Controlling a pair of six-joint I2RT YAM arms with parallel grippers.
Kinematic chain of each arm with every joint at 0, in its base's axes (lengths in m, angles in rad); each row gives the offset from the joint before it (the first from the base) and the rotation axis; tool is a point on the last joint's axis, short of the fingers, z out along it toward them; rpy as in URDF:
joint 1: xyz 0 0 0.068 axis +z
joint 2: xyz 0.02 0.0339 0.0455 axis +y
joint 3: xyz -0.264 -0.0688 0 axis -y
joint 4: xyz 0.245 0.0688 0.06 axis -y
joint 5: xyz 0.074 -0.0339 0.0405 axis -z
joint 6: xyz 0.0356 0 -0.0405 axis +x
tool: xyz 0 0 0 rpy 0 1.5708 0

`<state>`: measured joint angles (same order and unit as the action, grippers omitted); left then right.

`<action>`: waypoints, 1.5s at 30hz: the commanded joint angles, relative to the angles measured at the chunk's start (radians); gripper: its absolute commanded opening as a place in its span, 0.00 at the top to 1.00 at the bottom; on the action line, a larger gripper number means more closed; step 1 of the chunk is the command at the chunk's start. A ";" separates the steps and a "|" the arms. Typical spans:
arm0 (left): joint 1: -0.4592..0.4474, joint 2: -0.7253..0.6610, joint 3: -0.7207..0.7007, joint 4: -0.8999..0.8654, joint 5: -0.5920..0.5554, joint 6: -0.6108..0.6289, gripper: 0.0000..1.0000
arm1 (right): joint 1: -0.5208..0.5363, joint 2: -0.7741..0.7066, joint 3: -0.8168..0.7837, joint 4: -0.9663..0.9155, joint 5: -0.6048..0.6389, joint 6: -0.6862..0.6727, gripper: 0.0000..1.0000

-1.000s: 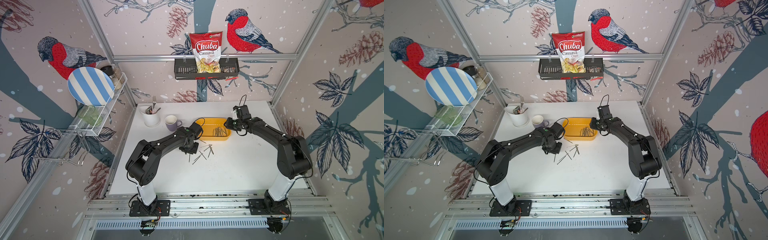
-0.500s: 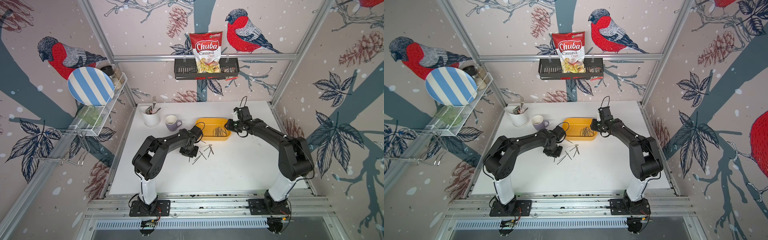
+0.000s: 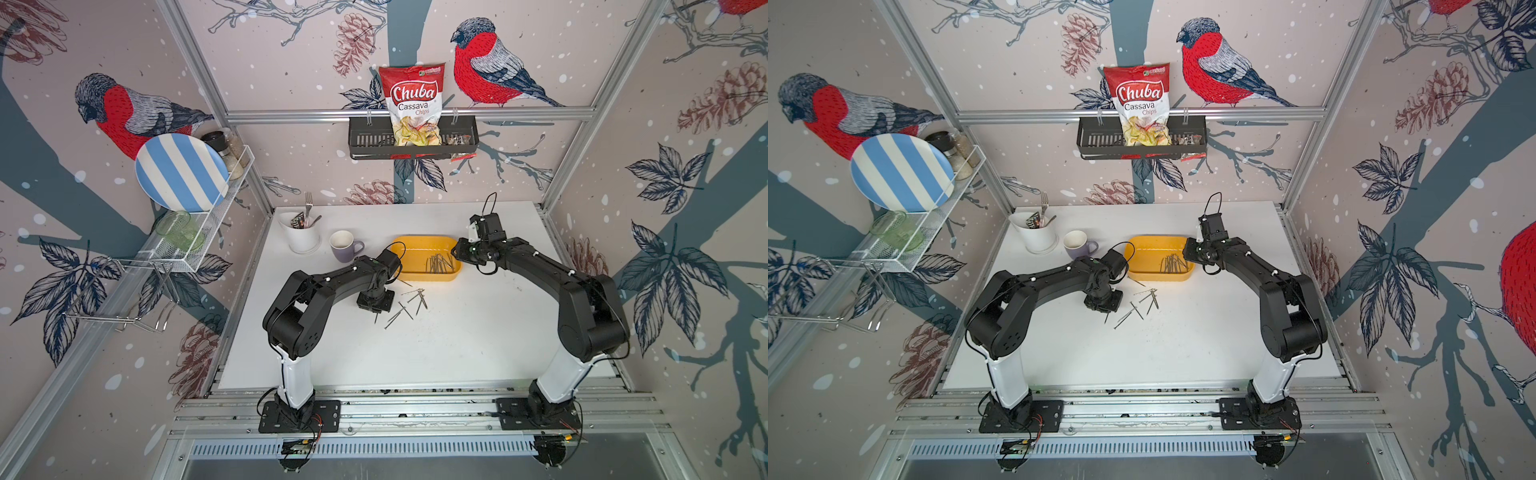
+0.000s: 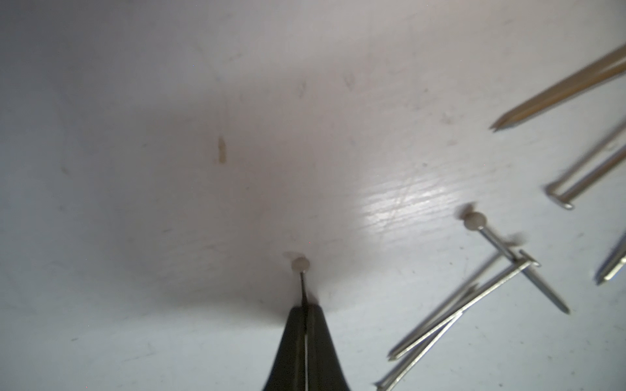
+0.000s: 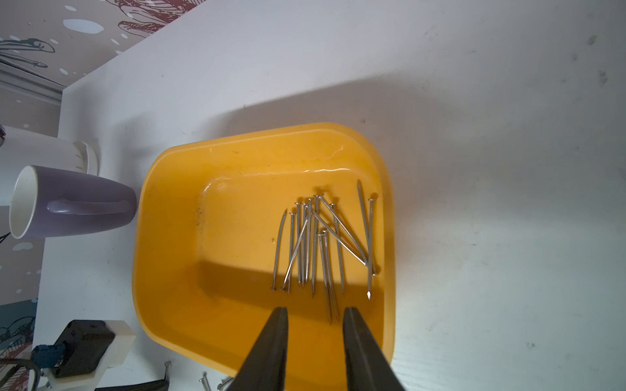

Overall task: Put the nails on the desktop into the storage box
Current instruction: Pick up the nail from the center of the board, then place the nail in the storage box.

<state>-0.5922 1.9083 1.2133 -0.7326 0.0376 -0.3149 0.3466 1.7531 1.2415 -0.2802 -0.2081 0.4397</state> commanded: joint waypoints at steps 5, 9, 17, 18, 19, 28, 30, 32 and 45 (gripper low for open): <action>0.010 0.008 0.102 -0.077 0.011 0.012 1.00 | 0.001 0.007 0.001 0.035 0.007 -0.004 0.68; 0.014 -0.012 0.257 -0.155 -0.001 0.011 1.00 | 0.001 -0.002 -0.001 0.040 -0.011 -0.011 0.68; 0.014 0.040 0.560 -0.243 0.018 -0.009 1.00 | 0.000 -0.074 -0.007 0.035 -0.025 -0.025 0.66; 0.015 0.062 0.604 -0.238 0.026 -0.013 1.00 | -0.001 -0.087 -0.013 0.032 -0.025 -0.024 0.66; 0.017 0.089 0.646 -0.235 0.035 -0.016 1.00 | 0.000 -0.102 -0.019 0.029 -0.025 -0.021 0.66; 0.022 0.421 1.058 -0.227 0.191 -0.067 1.00 | 0.001 -0.299 -0.115 0.014 -0.010 -0.002 0.62; 0.022 0.475 1.103 -0.217 0.213 -0.078 1.00 | 0.001 -0.352 -0.142 0.010 -0.005 0.007 0.60; 0.022 0.513 1.125 -0.205 0.232 -0.088 1.00 | 0.003 -0.398 -0.170 0.008 0.001 0.014 0.60; 0.019 0.628 1.117 -0.109 0.297 -0.125 1.00 | 0.011 -0.529 -0.246 -0.011 0.003 0.013 0.51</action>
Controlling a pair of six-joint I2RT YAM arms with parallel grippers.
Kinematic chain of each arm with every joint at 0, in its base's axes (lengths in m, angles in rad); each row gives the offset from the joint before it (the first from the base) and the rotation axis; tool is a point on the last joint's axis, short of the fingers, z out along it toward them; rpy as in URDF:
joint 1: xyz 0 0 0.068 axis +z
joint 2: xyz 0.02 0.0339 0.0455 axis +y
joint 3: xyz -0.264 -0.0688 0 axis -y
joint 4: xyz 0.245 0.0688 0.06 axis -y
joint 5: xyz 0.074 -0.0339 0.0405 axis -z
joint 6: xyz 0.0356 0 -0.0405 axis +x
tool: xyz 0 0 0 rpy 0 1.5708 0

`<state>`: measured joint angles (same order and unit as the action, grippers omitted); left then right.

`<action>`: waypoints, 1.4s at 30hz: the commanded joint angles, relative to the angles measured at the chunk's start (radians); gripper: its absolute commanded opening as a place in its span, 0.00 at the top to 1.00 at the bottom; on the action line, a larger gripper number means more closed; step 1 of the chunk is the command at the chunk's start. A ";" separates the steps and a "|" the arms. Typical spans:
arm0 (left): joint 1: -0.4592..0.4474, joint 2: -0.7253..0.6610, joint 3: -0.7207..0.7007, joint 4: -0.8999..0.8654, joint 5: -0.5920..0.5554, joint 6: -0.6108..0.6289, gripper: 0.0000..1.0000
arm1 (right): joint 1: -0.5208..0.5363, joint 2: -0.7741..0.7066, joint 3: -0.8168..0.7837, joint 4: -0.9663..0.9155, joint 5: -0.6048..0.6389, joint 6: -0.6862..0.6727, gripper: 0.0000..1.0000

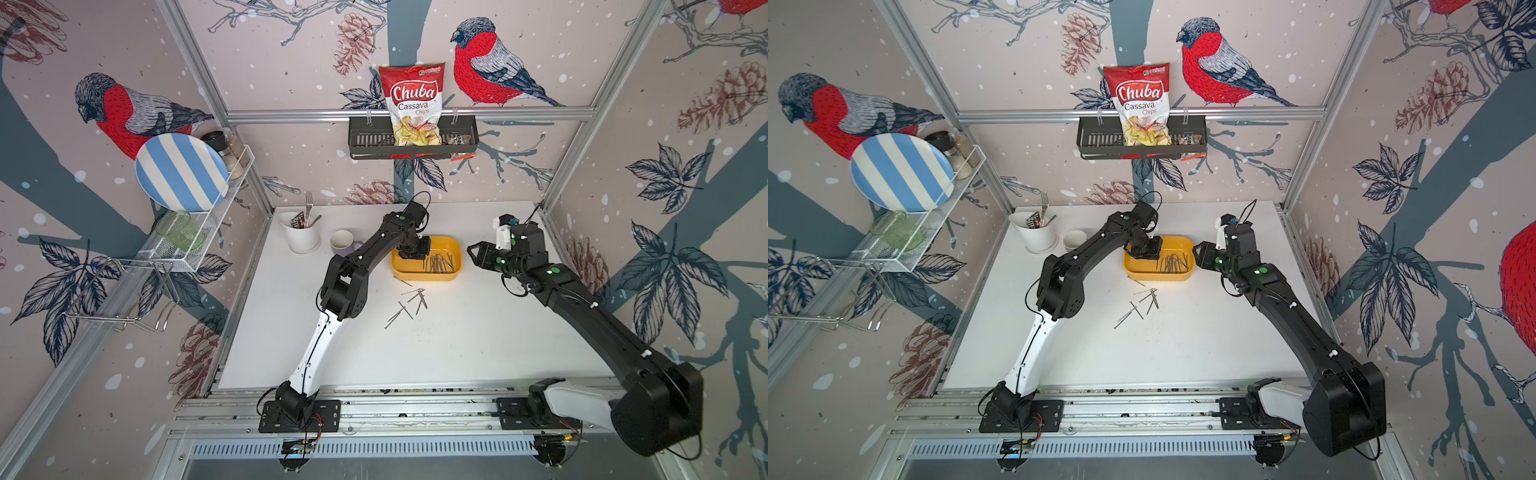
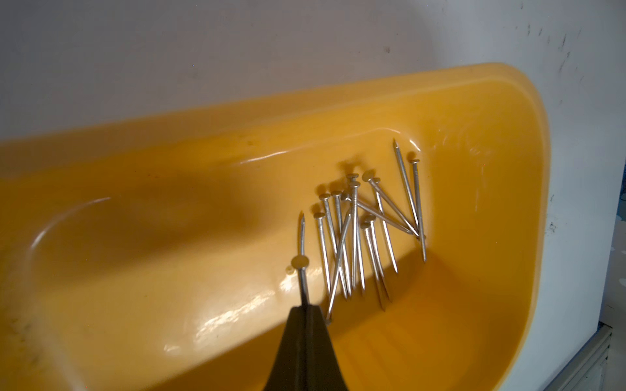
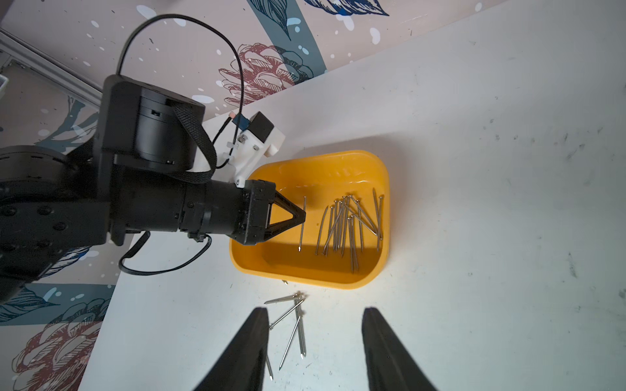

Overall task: Put the nails on the desktop into the storage box
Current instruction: Place the nail in the storage box.

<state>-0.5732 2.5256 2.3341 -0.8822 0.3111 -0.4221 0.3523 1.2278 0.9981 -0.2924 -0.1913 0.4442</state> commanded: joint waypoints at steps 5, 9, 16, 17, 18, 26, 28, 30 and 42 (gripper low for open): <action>0.000 0.027 -0.020 0.063 0.024 -0.028 1.00 | 0.034 -0.008 0.002 -0.002 -0.029 -0.013 0.47; -0.001 0.029 -0.037 0.082 0.045 -0.039 1.00 | 0.075 -0.004 -0.007 -0.014 -0.042 -0.040 0.45; -0.006 -0.004 -0.042 0.082 0.052 -0.046 0.83 | 0.132 0.039 -0.019 -0.019 -0.034 -0.065 0.45; -0.009 -0.014 -0.049 0.085 0.052 -0.045 0.82 | 0.136 0.052 -0.017 -0.018 -0.033 -0.065 0.45; -0.011 -0.022 -0.051 0.086 0.055 -0.047 0.79 | 0.138 0.058 -0.016 -0.015 -0.033 -0.065 0.45; -0.024 -0.118 -0.088 0.063 0.066 -0.046 0.70 | 0.142 0.093 0.013 -0.016 -0.030 -0.080 0.44; -0.026 -0.151 -0.088 0.053 0.059 -0.043 0.68 | 0.140 0.095 0.000 -0.005 -0.036 -0.080 0.44; -0.028 -0.187 -0.096 0.042 0.046 -0.038 0.66 | 0.142 0.102 -0.007 -0.002 -0.046 -0.083 0.44; -0.028 -0.552 -0.424 0.061 -0.138 -0.002 0.60 | 0.181 0.189 -0.034 0.012 -0.100 -0.128 0.46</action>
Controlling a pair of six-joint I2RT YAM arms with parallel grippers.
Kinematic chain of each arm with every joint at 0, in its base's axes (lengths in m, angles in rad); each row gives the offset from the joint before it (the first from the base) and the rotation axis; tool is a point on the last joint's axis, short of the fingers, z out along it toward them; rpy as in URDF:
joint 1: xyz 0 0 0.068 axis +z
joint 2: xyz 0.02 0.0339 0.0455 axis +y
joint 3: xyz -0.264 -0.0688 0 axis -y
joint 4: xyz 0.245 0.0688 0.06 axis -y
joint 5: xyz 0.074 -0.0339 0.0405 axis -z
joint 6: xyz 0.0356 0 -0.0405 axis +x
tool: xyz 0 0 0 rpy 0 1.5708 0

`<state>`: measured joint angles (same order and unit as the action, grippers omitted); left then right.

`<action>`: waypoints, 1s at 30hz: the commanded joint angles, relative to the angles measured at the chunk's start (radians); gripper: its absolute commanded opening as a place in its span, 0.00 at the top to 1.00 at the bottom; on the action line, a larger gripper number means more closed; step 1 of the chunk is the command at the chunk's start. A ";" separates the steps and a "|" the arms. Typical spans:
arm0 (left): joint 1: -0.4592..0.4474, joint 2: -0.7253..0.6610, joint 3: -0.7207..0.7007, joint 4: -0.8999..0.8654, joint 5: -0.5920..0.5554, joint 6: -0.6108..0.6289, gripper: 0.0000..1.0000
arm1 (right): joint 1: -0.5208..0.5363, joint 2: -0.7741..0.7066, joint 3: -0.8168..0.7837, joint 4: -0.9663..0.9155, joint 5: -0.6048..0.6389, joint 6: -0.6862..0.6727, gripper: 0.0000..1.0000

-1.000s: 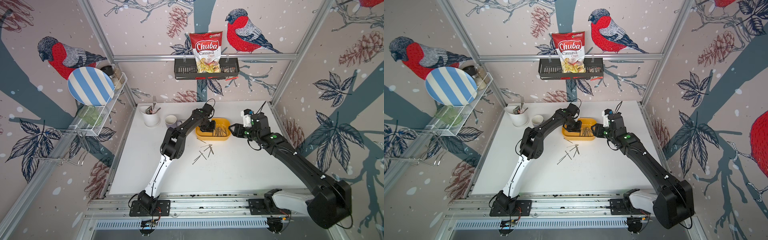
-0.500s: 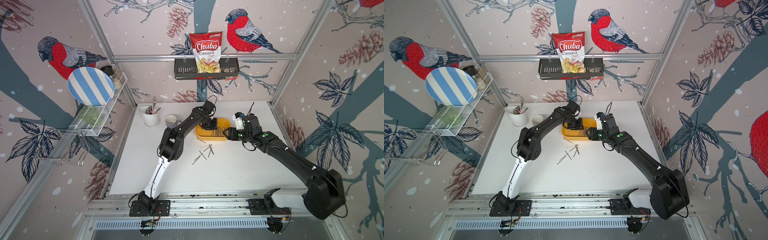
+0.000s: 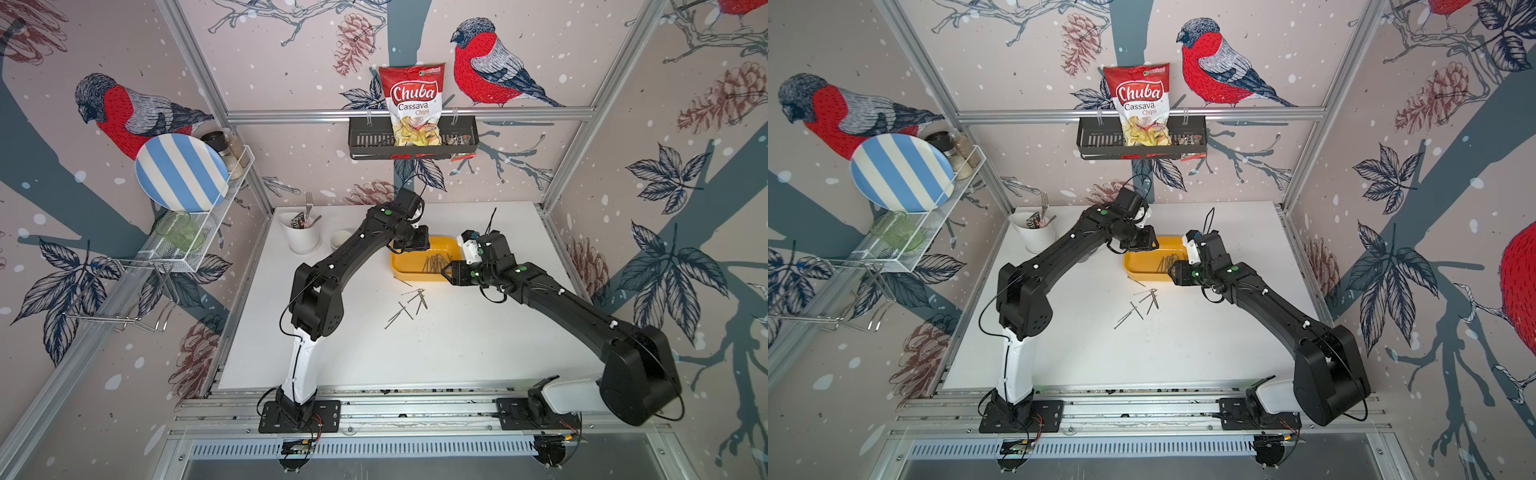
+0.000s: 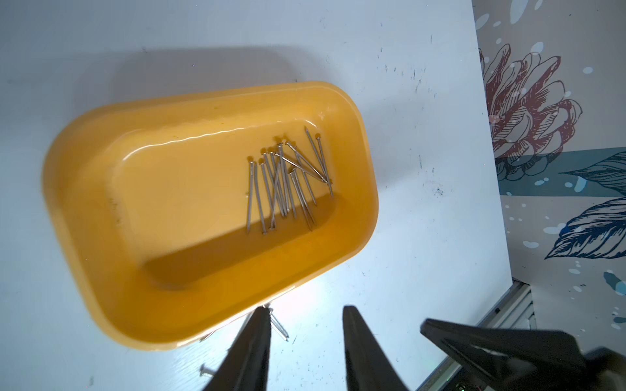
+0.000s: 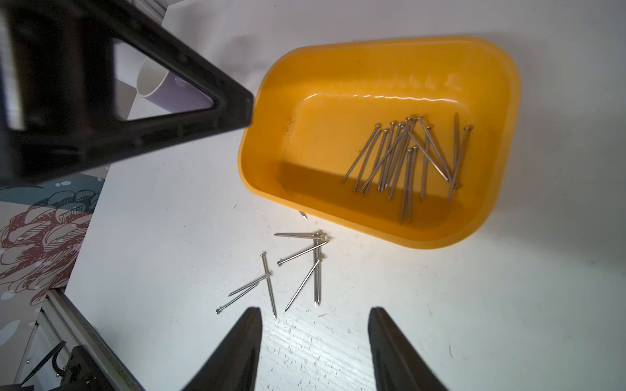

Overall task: Put the nails on the desktop into the storage box
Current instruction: Place the nail in the storage box, then pick up the nail from the center of the board.

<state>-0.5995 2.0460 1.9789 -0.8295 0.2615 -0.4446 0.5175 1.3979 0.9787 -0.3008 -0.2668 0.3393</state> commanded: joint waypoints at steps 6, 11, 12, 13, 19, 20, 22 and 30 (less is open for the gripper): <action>0.030 -0.269 -0.382 0.089 -0.137 -0.013 0.59 | 0.064 0.132 -0.016 0.022 -0.029 -0.050 0.50; 0.032 -0.396 -0.608 0.127 -0.172 -0.037 0.59 | 0.103 0.224 -0.009 0.044 -0.018 -0.051 0.53; 0.032 -0.413 -0.638 0.135 -0.172 -0.041 0.59 | 0.112 0.241 -0.004 0.046 -0.016 -0.052 0.53; 0.032 -0.428 -0.671 0.141 -0.171 -0.046 0.59 | 0.124 0.260 0.004 0.047 -0.009 -0.053 0.54; 0.032 -0.472 -0.769 0.158 -0.170 -0.057 0.59 | 0.178 0.354 0.063 0.022 0.049 -0.069 0.58; 0.032 -0.478 -0.778 0.161 -0.168 -0.056 0.59 | 0.183 0.365 0.072 0.012 0.062 -0.070 0.58; 0.033 -0.485 -0.789 0.163 -0.168 -0.056 0.59 | 0.189 0.376 0.082 -0.002 0.087 -0.069 0.59; 0.033 -0.515 -0.843 0.181 -0.169 -0.051 0.58 | 0.194 0.400 0.093 -0.018 0.124 -0.059 0.63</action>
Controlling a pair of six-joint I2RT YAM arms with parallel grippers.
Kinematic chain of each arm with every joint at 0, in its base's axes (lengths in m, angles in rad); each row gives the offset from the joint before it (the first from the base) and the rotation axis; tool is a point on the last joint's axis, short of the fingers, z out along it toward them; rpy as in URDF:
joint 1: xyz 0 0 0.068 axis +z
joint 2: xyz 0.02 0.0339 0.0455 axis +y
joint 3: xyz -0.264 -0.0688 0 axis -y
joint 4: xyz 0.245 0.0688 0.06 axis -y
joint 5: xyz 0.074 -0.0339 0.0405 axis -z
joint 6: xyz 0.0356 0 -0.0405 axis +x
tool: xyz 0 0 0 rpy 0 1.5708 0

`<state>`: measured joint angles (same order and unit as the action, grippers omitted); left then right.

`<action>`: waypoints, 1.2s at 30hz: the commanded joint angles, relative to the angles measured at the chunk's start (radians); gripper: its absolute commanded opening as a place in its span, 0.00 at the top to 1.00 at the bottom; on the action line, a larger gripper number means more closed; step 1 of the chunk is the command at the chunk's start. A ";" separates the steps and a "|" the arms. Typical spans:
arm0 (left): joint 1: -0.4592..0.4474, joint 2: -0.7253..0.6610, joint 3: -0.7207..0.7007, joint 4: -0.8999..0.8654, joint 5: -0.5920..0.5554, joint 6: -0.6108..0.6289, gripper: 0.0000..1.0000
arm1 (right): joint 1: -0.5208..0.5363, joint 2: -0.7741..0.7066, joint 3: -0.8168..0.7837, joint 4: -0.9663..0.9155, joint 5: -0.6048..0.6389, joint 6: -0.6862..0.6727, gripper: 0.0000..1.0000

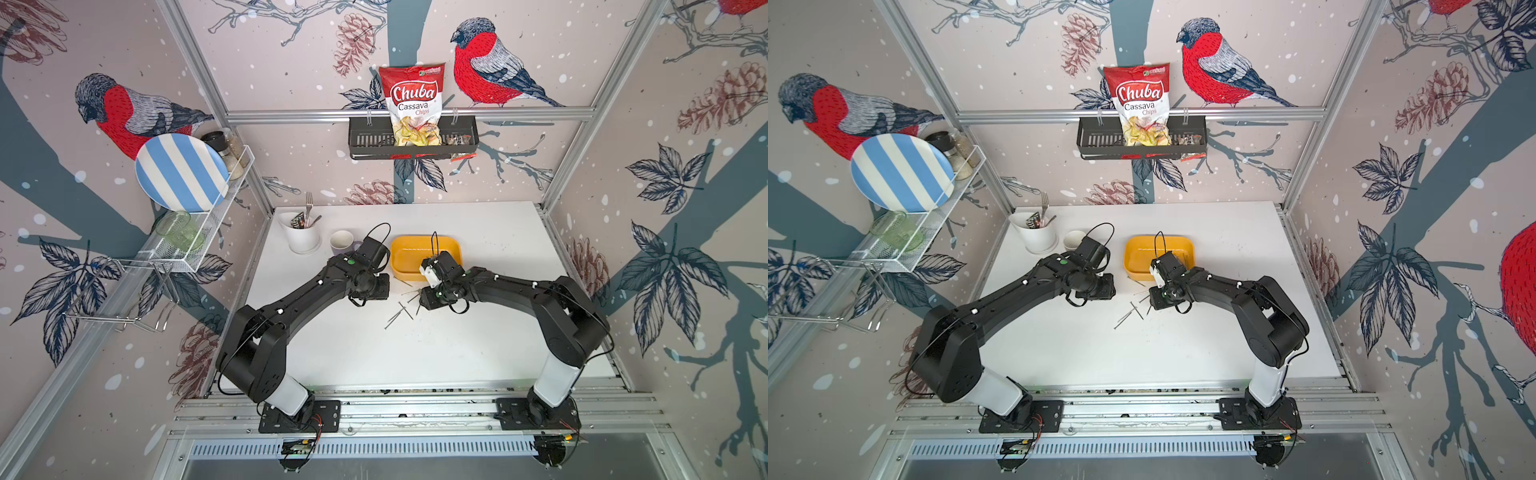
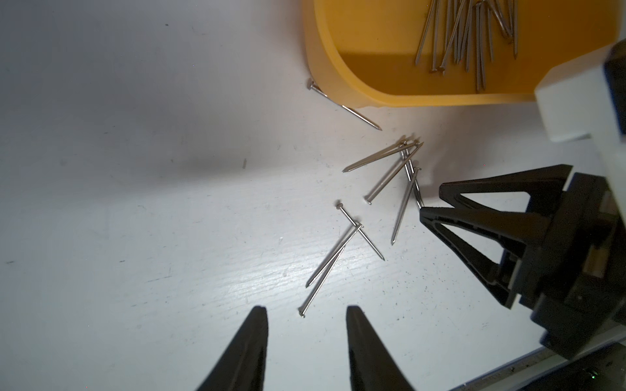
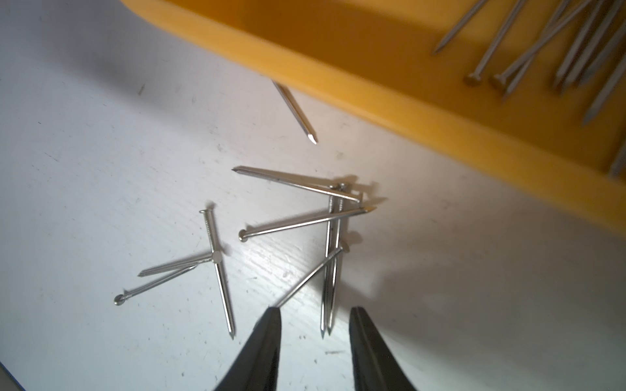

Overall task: Put the nails on the desktop into the storage box
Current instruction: Pick up the nail from the center of the board.

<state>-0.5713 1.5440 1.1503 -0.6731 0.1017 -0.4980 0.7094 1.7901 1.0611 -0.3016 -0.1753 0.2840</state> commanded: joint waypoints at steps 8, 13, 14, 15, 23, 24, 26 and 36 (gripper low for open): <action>0.010 -0.022 -0.051 0.038 -0.005 0.006 0.58 | 0.037 0.017 0.142 -0.211 0.054 0.144 0.63; 0.014 -0.017 -0.059 0.044 -0.002 0.008 0.58 | 0.062 0.064 0.239 -0.383 0.111 0.278 0.62; 0.013 -0.015 -0.060 0.044 -0.001 0.010 0.58 | 0.067 0.076 0.262 -0.408 0.115 0.290 0.62; 0.014 -0.015 -0.062 0.044 -0.001 0.012 0.58 | 0.069 0.083 0.276 -0.417 0.112 0.302 0.61; 0.014 -0.005 -0.067 0.019 -0.014 0.022 0.58 | 0.046 0.086 0.320 -0.403 0.041 0.490 0.64; 0.015 -0.004 -0.065 0.014 -0.018 0.022 0.58 | 0.045 0.082 0.307 -0.382 0.023 0.513 0.65; 0.015 -0.007 -0.065 0.008 -0.023 0.023 0.58 | 0.050 0.076 0.288 -0.366 0.027 0.551 0.66; 0.014 -0.059 -0.109 0.006 -0.026 0.015 0.57 | 0.060 0.072 0.237 -0.333 0.071 0.640 0.70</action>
<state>-0.5591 1.4979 1.0523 -0.6643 0.0826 -0.4900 0.7650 1.8618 1.3010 -0.6418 -0.1303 0.8745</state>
